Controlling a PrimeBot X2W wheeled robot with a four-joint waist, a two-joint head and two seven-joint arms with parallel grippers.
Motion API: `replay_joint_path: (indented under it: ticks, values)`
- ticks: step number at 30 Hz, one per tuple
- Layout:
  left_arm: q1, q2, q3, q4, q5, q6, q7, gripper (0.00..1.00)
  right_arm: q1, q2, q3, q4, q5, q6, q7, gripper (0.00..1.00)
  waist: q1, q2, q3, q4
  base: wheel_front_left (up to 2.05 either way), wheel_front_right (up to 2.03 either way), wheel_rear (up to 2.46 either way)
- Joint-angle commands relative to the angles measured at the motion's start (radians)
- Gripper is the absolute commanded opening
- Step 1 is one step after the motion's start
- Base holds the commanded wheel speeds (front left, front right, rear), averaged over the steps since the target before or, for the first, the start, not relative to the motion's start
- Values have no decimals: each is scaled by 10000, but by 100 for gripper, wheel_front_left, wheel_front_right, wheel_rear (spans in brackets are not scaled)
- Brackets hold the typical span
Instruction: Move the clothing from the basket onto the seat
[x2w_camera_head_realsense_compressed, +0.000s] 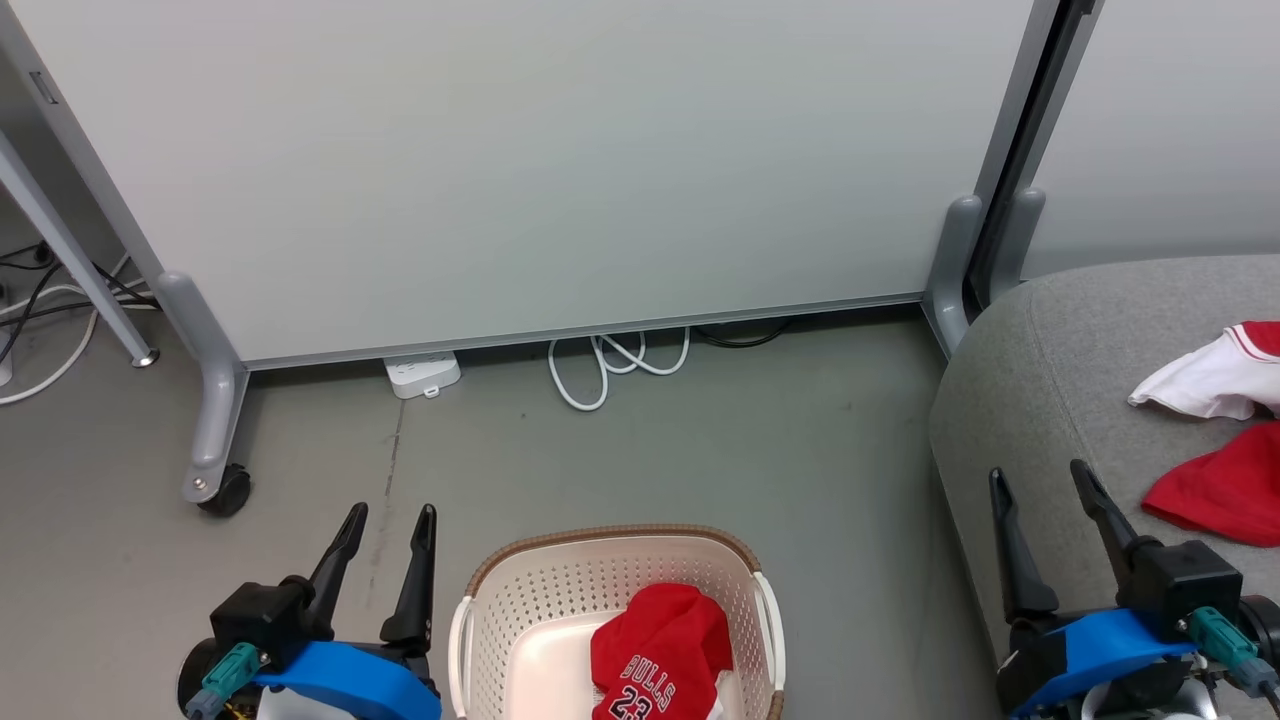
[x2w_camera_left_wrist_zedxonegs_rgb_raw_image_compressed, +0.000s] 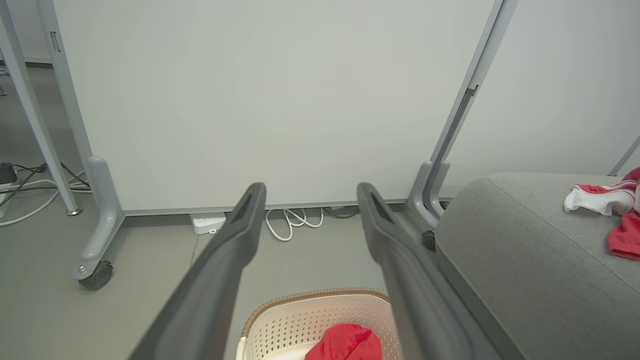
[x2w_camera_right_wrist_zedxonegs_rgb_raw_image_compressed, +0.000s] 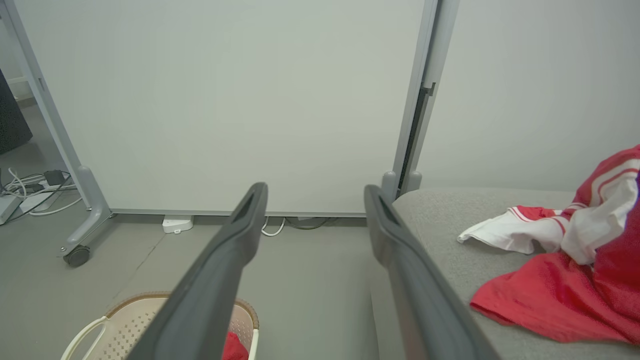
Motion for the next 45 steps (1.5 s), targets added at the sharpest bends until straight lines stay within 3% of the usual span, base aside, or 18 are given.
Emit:
replay_joint_path:
  ticks: [1, 32, 38, 45]
  values:
    - [-38, -14, 74, 33, 58, -9, -26, 100, 162, 42, 56, -53, -6, -7, 24, 100, 0, 0, -4, 28, 0, 0, 0]
    - [63, -295, 405, 81, 452, -51, -26, 100, -32, 64, 314, 347, 196, -8, -47, 100, 0, 0, 74, 219, 0, 0, 0]
    - [-183, -245, 300, 139, 458, -52, -26, 100, -534, 60, 578, 107, 167, -8, 9, 100, 0, 0, 826, -106, 0, 0, 0]
    - [-928, -165, 75, 355, 387, -53, -26, 100, -1845, 59, 998, -287, 38, -7, -43, 100, 0, 0, 2811, -875, 0, 0, 0]
